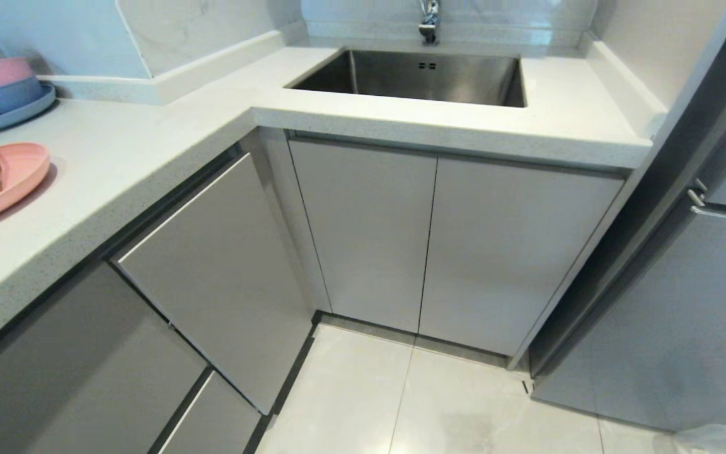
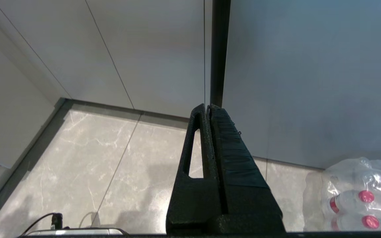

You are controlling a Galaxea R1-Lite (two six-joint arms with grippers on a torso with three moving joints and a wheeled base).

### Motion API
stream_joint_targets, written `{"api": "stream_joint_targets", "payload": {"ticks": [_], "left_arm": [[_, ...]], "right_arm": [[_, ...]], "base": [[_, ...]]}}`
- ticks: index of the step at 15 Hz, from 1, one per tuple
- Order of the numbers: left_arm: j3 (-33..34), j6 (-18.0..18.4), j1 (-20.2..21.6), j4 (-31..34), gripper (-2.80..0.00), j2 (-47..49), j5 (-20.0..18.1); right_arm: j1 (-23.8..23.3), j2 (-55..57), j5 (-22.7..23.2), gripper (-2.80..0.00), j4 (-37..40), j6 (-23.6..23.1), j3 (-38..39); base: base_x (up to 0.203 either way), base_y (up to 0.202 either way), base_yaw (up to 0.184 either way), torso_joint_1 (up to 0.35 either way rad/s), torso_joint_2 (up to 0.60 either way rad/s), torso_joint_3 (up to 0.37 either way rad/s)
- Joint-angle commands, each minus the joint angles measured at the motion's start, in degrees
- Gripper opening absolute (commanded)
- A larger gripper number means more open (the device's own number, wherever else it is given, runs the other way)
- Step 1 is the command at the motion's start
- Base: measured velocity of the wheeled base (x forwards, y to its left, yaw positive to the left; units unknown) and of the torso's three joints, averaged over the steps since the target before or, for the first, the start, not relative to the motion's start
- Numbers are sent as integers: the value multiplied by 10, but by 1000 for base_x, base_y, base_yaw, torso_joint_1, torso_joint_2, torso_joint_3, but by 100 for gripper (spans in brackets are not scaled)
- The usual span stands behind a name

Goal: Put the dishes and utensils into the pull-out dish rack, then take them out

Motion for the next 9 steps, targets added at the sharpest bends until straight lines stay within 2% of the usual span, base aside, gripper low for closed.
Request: {"api": "stream_joint_targets", "payload": {"ticks": [1,9], "left_arm": [[0,0,0,0,-280,1,0],[0,0,0,0,-280,1,0]], "right_arm": [[0,0,0,-280,0,0,1],[0,0,0,-280,0,0,1]], "base": [[0,0,0,-2,0,207],[0,0,0,2,2,204]]}}
